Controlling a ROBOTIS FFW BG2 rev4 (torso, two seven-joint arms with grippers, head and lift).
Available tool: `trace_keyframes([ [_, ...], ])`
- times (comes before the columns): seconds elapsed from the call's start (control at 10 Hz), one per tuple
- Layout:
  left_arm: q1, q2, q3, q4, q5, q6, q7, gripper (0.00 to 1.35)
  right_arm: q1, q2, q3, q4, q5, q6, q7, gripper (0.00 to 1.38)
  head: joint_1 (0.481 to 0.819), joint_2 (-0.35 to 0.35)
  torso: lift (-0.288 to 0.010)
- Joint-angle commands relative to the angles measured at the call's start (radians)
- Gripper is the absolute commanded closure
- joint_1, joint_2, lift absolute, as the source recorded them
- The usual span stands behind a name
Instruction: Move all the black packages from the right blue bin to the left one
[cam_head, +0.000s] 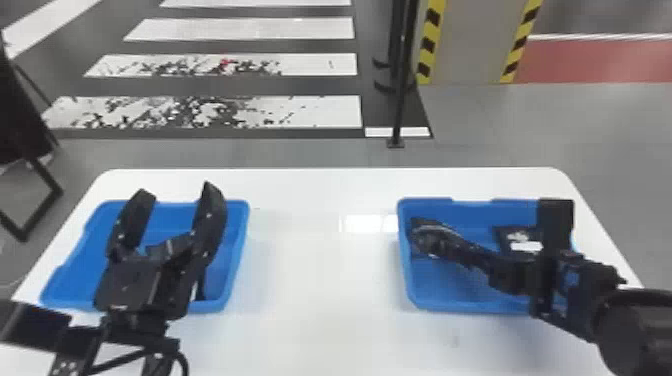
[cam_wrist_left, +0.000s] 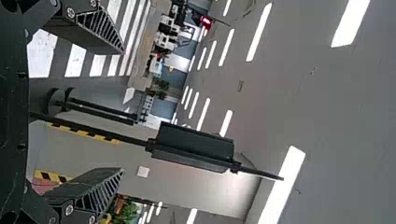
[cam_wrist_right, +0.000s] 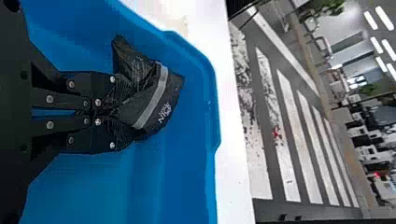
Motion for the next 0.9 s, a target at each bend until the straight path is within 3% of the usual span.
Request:
trace_keyframes([
  [0.0,0.004,0.005,-0.025,0.0,0.041,-0.012,0.001,0.15,0.031,0.001,-0.012,-0.06,-0.079,-0.055,0.016,1.18,0.695,0.036,-0.132],
  [0.2,-0.009,0.014,-0.077,0.0,0.091,0.0,0.001,0.16,0.029,0.0,0.036,-0.116,-0.228,-0.116,0.062,1.18,0.695,0.055,-0.132],
  [0.4,-0.038,0.037,-0.141,-0.015,0.167,0.108,-0.044,0.16,0.009,-0.011,0.128,-0.153,-0.336,-0.138,0.077,1.18,0.695,0.084,-0.132],
  [0.8,-0.055,0.039,-0.133,-0.027,0.083,0.231,-0.058,0.16,-0.023,-0.022,0.279,-0.15,-0.434,-0.168,0.076,1.18,0.695,0.126,-0.132],
])
